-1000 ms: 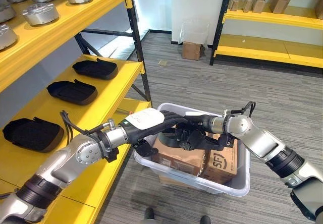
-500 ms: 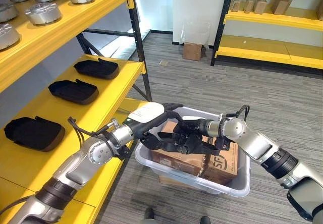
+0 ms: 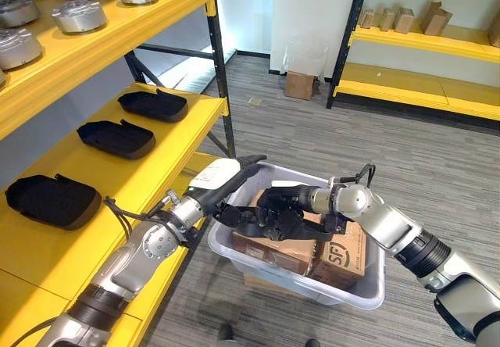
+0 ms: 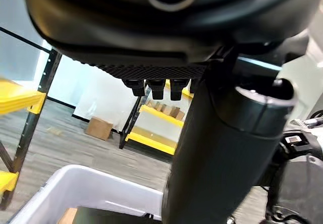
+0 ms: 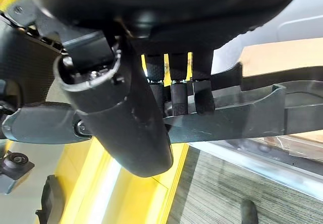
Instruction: Move parts from the plastic box to the shelf.
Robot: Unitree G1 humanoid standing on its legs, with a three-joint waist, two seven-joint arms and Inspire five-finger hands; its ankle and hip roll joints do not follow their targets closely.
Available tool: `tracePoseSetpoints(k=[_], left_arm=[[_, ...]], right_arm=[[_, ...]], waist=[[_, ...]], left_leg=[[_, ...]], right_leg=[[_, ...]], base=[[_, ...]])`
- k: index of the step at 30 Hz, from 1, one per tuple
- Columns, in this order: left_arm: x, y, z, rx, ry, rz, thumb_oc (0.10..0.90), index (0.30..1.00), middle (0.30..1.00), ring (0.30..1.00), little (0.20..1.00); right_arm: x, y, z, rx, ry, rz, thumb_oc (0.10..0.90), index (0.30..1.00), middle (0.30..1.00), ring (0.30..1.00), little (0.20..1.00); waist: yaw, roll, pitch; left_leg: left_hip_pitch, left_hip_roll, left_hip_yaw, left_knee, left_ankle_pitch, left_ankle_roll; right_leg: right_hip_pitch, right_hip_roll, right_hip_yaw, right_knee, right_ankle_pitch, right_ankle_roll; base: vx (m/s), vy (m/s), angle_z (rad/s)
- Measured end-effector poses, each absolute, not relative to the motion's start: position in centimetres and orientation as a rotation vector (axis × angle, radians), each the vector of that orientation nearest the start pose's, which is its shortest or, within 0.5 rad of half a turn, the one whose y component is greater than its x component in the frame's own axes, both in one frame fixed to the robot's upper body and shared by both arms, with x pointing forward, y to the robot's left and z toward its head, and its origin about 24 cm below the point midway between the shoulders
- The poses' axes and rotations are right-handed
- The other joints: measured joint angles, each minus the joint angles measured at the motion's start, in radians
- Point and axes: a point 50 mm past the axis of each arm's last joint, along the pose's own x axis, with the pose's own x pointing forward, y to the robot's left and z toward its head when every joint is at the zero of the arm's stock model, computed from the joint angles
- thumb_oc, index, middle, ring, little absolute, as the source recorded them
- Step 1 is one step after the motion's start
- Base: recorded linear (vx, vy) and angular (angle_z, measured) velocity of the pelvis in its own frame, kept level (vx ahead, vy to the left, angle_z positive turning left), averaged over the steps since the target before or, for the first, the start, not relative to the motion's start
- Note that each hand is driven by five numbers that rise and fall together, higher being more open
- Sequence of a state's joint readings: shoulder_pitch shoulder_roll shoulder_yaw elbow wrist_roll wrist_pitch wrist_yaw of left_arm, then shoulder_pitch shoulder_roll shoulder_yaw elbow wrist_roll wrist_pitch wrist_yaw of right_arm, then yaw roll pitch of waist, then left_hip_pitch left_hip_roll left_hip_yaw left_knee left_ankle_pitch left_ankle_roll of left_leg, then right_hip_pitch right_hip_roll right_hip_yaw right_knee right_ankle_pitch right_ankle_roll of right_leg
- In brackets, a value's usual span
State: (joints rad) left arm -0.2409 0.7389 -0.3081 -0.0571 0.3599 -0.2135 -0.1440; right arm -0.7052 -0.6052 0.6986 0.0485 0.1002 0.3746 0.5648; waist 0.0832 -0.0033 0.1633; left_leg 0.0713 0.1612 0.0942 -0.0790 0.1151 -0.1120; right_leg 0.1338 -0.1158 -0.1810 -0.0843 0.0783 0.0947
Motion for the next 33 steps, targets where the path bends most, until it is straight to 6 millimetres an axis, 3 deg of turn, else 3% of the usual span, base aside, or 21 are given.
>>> tracePoseSetpoints(k=[8,12,15,17,20,22,23,24,25,26,29,33], left_arm=[[27.5,17.7,11.6,1.136,-0.332,-0.500,0.900,1.000,1.000,1.000,1.000],[27.8,19.0,10.9,1.174,-0.286,-0.406,0.900,1.000,1.000,1.000,1.000],[28.5,22.3,10.8,1.220,-0.215,-0.219,0.900,1.000,1.000,1.000,1.000],[28.6,25.8,12.4,1.218,-0.222,0.022,0.900,1.000,1.000,1.000,1.000],[28.5,27.0,13.5,1.267,-0.287,0.113,0.900,1.000,1.000,1.000,1.000],[28.5,29.4,16.5,1.337,-0.389,0.272,0.900,1.000,1.000,1.000,1.000],[28.6,29.5,17.1,1.341,-0.410,0.288,0.900,1.000,1.000,1.000,1.000],[29.2,28.3,18.2,1.411,-0.479,0.165,0.900,1.000,1.000,1.000,1.000],[29.3,27.0,18.0,1.460,-0.518,0.052,0.900,1.000,1.000,1.000,1.000],[29.1,25.0,16.7,1.474,-0.528,-0.132,0.900,1.000,1.000,1.000,1.000],[28.2,22.5,13.6,1.457,-0.480,-0.381,0.900,1.000,1.000,1.000,1.000],[26.9,21.0,11.3,1.451,-0.419,-0.579,0.900,1.000,1.000,1.000,1.000]], right_arm=[[31.3,-8.9,11.5,-0.834,0.180,1.016,0.400,0.300,0.300,0.300,0.300],[31.3,-8.9,11.5,-0.835,0.176,1.018,0.400,0.300,0.300,0.300,0.300],[31.3,-8.9,11.6,-0.833,0.167,1.022,0.400,0.300,0.300,0.300,0.300],[31.3,-8.9,11.7,-0.833,0.166,1.019,0.400,0.300,0.300,0.300,0.300],[31.4,-8.4,11.6,-0.819,0.156,1.030,0.400,0.300,0.300,0.300,0.300],[31.8,-8.3,11.8,-0.818,0.157,1.020,0.400,0.300,0.300,0.300,0.300],[31.8,-8.3,11.8,-0.819,0.158,1.018,0.400,0.300,0.300,0.300,0.300],[31.9,-8.0,11.8,-0.815,0.148,1.018,0.400,0.300,0.300,0.300,0.300],[31.9,-7.4,12.1,-0.810,0.131,1.028,0.400,0.300,0.300,0.300,0.300],[31.9,-7.1,12.6,-0.813,0.102,1.038,0.400,0.300,0.300,0.300,0.300],[32.0,-7.2,12.9,-0.820,0.091,1.033,0.400,0.300,0.300,0.300,0.300],[32.1,-7.8,12.8,-0.835,0.106,1.025,0.400,0.300,0.300,0.300,0.300]], waist=[[-0.001,0.000,0.000],[-0.003,0.000,0.000],[-0.003,0.000,0.000],[0.003,-0.001,0.001],[0.014,-0.011,0.001],[0.004,-0.028,0.001],[0.005,-0.028,0.001],[0.010,-0.028,0.001],[0.005,-0.027,0.001],[0.000,-0.027,0.002],[-0.003,-0.020,0.002],[-0.004,-0.012,0.005]], left_leg=[[0.000,0.000,0.001,0.000,0.000,0.000],[0.000,0.002,0.002,0.000,0.000,0.000],[-0.001,0.011,0.003,0.000,0.001,-0.002],[-0.004,0.013,-0.003,0.000,0.001,-0.002],[-0.005,0.014,-0.005,0.000,0.001,-0.003],[-0.005,0.021,-0.003,0.000,0.003,-0.006],[-0.005,0.021,-0.004,0.000,0.003,-0.006],[-0.005,0.021,-0.004,0.000,0.003,-0.007],[-0.005,0.020,-0.003,0.000,0.003,-0.007],[-0.005,0.019,0.000,0.000,0.003,-0.007],[-0.005,0.019,0.006,0.000,0.002,-0.007],[-0.005,0.021,0.008,0.000,0.001,-0.007]], right_leg=[[-0.001,0.000,0.001,0.000,0.000,0.000],[-0.002,0.001,0.001,0.000,0.000,0.000],[-0.003,0.005,0.001,0.000,-0.002,-0.003],[-0.002,0.008,-0.005,-0.001,-0.003,-0.005],[0.000,0.008,-0.008,-0.001,-0.004,-0.006],[-0.002,0.014,-0.008,-0.001,-0.004,-0.007],[-0.002,0.014,-0.008,-0.001,-0.004,-0.007],[-0.002,0.015,-0.007,-0.001,-0.004,-0.007],[-0.002,0.014,-0.007,-0.001,-0.003,-0.007],[-0.005,0.013,-0.003,-0.001,-0.003,-0.007],[-0.009,0.013,0.004,-0.001,-0.003,-0.008],[-0.012,0.015,0.007,-0.001,-0.002,-0.009]], base=[[0.00,0.000,0.00],[0.00,0.000,0.00],[0.00,0.000,0.00],[0.02,-0.007,0.08],[0.04,-0.022,0.03],[0.00,0.000,0.00],[0.00,0.000,0.00],[0.00,0.000,0.00],[-0.01,0.009,-0.04],[-0.02,0.015,-0.07],[-0.02,0.010,-0.07],[0.00,0.016,-0.03]])
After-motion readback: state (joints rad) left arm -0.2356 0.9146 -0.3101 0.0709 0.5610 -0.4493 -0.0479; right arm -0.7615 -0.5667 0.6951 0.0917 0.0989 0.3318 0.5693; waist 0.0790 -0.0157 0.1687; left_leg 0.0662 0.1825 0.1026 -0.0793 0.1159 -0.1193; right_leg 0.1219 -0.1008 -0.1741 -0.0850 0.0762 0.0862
